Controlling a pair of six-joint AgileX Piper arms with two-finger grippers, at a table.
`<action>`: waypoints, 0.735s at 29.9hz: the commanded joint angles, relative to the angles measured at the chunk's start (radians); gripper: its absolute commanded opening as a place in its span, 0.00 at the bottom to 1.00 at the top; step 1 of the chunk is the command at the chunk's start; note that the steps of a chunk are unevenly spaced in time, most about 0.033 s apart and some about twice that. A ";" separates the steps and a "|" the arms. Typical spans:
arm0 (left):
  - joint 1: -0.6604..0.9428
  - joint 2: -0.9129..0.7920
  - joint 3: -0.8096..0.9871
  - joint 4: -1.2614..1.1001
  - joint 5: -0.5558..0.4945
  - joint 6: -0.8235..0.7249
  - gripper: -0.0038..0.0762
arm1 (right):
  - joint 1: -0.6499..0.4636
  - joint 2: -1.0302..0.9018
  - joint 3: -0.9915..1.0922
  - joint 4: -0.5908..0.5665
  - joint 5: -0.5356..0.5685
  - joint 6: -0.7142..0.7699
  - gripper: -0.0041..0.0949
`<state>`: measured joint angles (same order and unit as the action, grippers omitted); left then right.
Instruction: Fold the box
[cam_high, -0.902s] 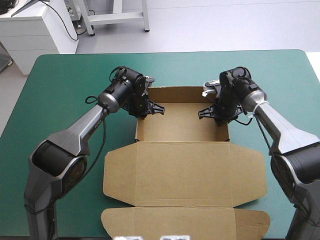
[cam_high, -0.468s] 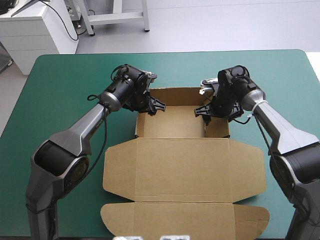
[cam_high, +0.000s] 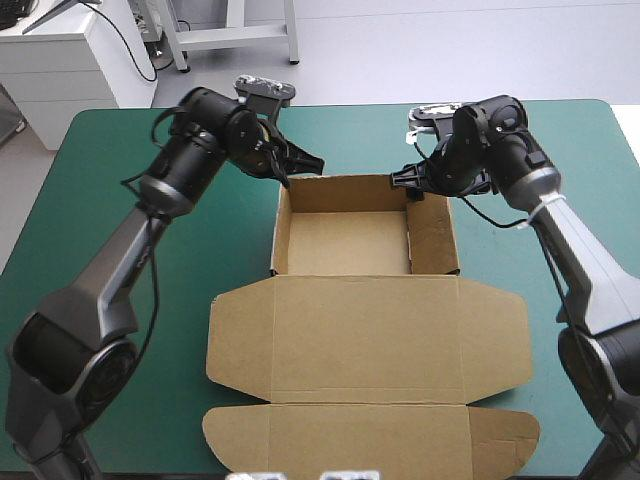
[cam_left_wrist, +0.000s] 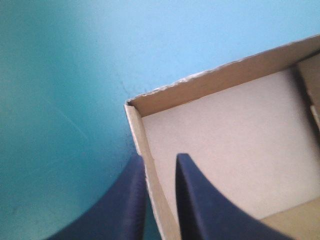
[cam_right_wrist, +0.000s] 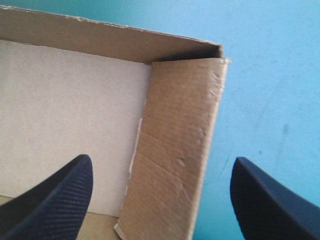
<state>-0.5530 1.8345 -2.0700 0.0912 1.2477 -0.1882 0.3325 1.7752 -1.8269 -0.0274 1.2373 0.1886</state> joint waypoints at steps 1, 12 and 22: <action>-0.008 -0.168 0.021 -0.048 0.044 0.055 0.04 | -0.002 -0.129 0.030 -0.072 0.008 0.018 0.75; -0.020 -0.621 0.514 -0.062 0.042 0.103 0.04 | -0.002 -0.163 0.200 -0.090 -0.073 0.053 0.75; -0.020 -1.017 1.008 -0.068 -0.090 0.115 0.04 | -0.002 -0.068 0.245 -0.055 -0.119 0.078 0.75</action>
<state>-0.5688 0.9224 -1.1386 0.0289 1.2423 -0.0730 0.3325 1.7240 -1.5624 -0.0821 1.1509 0.2671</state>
